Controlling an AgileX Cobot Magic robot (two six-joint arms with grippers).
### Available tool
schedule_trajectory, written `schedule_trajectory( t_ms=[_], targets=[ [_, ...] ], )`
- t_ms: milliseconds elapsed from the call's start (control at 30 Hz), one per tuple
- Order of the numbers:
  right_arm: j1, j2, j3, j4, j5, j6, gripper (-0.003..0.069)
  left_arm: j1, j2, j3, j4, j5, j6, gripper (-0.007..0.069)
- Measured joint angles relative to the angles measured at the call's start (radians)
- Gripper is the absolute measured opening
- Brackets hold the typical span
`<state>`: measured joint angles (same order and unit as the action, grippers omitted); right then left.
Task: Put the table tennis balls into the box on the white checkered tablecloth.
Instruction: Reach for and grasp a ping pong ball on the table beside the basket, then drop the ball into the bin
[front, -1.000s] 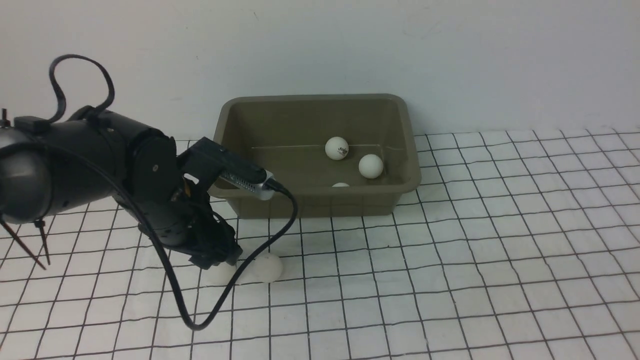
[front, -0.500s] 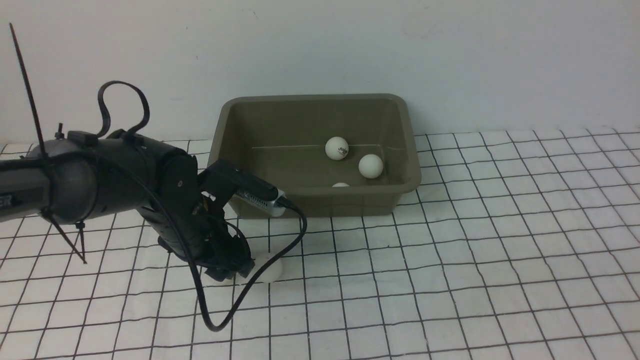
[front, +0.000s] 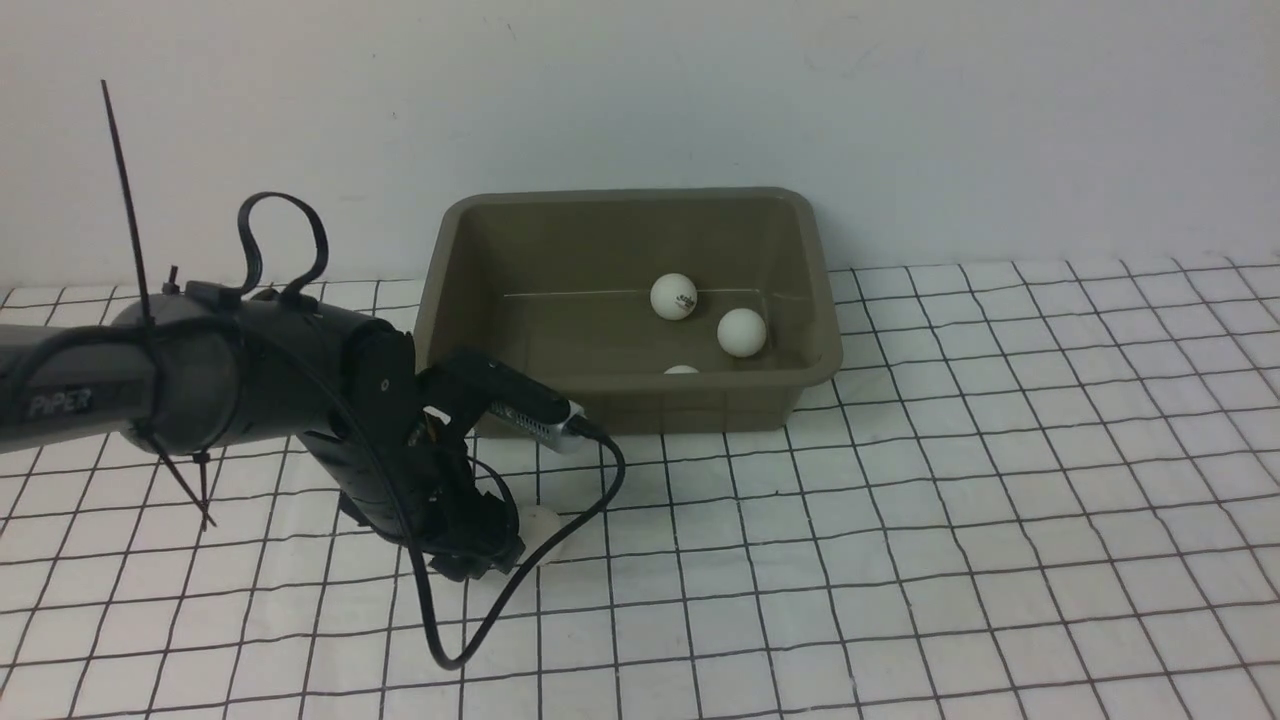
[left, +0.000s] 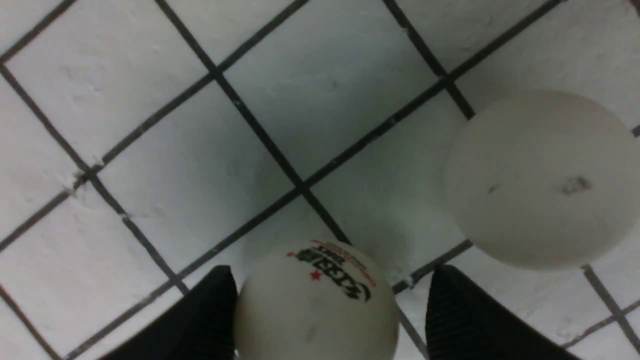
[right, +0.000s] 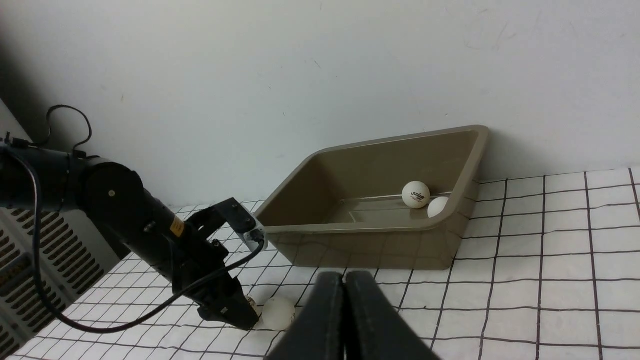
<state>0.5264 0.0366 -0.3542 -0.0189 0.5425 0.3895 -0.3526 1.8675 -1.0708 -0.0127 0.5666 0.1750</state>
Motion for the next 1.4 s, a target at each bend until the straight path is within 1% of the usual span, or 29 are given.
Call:
schedule_trajectory(
  t_ms=[33, 100, 133, 167, 200, 367, 500, 633, 833, 1033, 1167, 1233, 1400],
  targets=[
    [0.000, 0.000, 0.000, -0.001, 0.000, 0.000, -0.0018, 0.000, 0.002, 0.000, 0.002, 0.000, 0.000, 0.0449],
    [0.000, 0.000, 0.000, -0.001, -0.002, 0.000, -0.0018, 0.000, 0.009, 0.000, 0.013, 0.000, 0.000, 0.0426],
    [0.000, 0.000, 0.000, -0.001, -0.002, 0.000, -0.0018, 0.000, 0.009, 0.000, 0.020, 0.000, -0.003, 0.0404],
    [0.000, 0.000, 0.000, -0.001, -0.002, 0.000, -0.0018, 0.000, 0.009, 0.000, 0.033, 0.001, -0.010, 0.0365],
    [0.000, 0.000, 0.000, -0.003, -0.002, 0.000, -0.0018, 0.000, 0.009, 0.000, 0.042, 0.001, -0.016, 0.0355],
    [0.000, 0.000, 0.000, -0.003, -0.004, 0.000, -0.0018, 0.000, -0.003, -0.001, 0.127, 0.040, -0.064, 0.0355],
    [0.000, 0.000, 0.000, -0.003, -0.005, 0.000, -0.0018, 0.000, -0.044, -0.001, 0.172, 0.131, -0.093, 0.0355],
    [0.000, 0.000, 0.000, -0.003, -0.005, 0.000, -0.0018, 0.000, -0.130, -0.001, 0.184, 0.186, -0.098, 0.0355],
    [0.000, 0.000, 0.000, -0.003, -0.005, 0.000, -0.0018, 0.000, -0.250, -0.042, 0.181, 0.223, -0.098, 0.0355],
    [0.000, 0.000, 0.000, -0.004, -0.005, 0.000, -0.0018, 0.000, -0.236, -0.219, 0.164, 0.218, -0.098, 0.0355],
    [0.000, 0.000, 0.000, -0.004, -0.005, 0.000, -0.0018, 0.000, -0.129, -0.349, 0.159, 0.213, -0.090, 0.0355],
    [0.000, 0.000, 0.000, -0.004, -0.005, 0.000, -0.0018, 0.000, -0.030, -0.430, 0.159, 0.216, -0.071, 0.0355],
    [0.000, 0.000, 0.000, -0.004, -0.005, 0.000, -0.0018, 0.000, 0.128, -0.577, 0.159, 0.225, -0.045, 0.0355]
  ],
)
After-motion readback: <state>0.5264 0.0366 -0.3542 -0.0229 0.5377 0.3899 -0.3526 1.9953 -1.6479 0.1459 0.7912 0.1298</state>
